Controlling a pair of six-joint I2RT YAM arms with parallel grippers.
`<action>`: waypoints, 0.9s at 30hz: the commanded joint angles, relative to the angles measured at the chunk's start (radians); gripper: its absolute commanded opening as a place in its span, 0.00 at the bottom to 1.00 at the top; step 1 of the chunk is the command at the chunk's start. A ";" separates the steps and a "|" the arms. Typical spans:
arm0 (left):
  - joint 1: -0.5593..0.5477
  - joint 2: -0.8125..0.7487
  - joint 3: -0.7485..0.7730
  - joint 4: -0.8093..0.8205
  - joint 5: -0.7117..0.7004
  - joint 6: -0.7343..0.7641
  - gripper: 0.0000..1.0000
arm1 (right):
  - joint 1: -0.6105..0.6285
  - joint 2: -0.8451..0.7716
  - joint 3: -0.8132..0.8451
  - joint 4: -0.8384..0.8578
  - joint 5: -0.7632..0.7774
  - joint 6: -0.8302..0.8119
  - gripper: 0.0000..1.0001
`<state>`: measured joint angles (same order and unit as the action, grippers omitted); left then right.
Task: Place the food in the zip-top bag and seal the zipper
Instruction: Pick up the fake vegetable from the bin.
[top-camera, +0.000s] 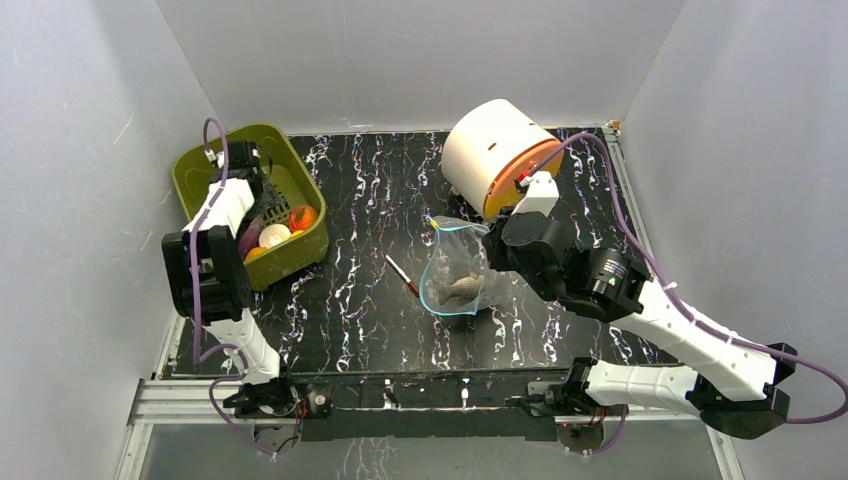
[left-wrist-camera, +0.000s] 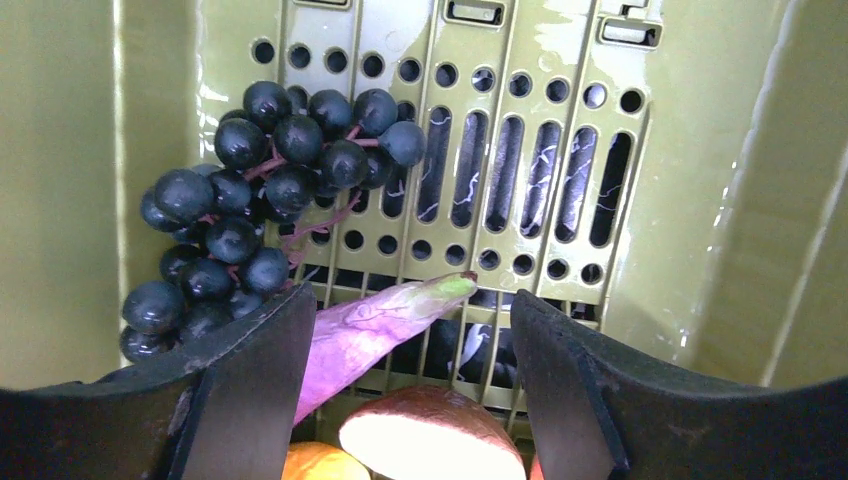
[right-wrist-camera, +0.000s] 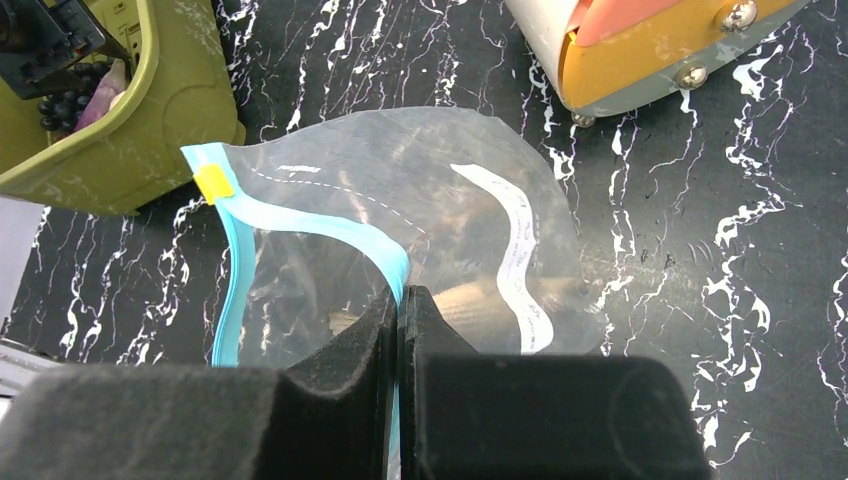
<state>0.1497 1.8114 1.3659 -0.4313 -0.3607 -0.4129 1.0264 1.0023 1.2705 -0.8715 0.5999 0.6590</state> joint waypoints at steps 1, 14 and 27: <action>0.007 -0.016 -0.013 0.039 -0.076 0.125 0.71 | 0.000 0.004 0.077 0.002 0.031 -0.015 0.00; -0.013 0.011 -0.056 0.105 0.027 0.191 0.70 | 0.000 -0.009 0.116 -0.037 0.064 -0.010 0.00; -0.064 0.023 -0.031 0.101 -0.058 0.264 0.15 | 0.000 -0.015 0.164 -0.071 0.097 -0.003 0.00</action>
<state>0.1005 1.8519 1.3071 -0.3168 -0.3641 -0.1795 1.0264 1.0069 1.3750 -0.9676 0.6495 0.6556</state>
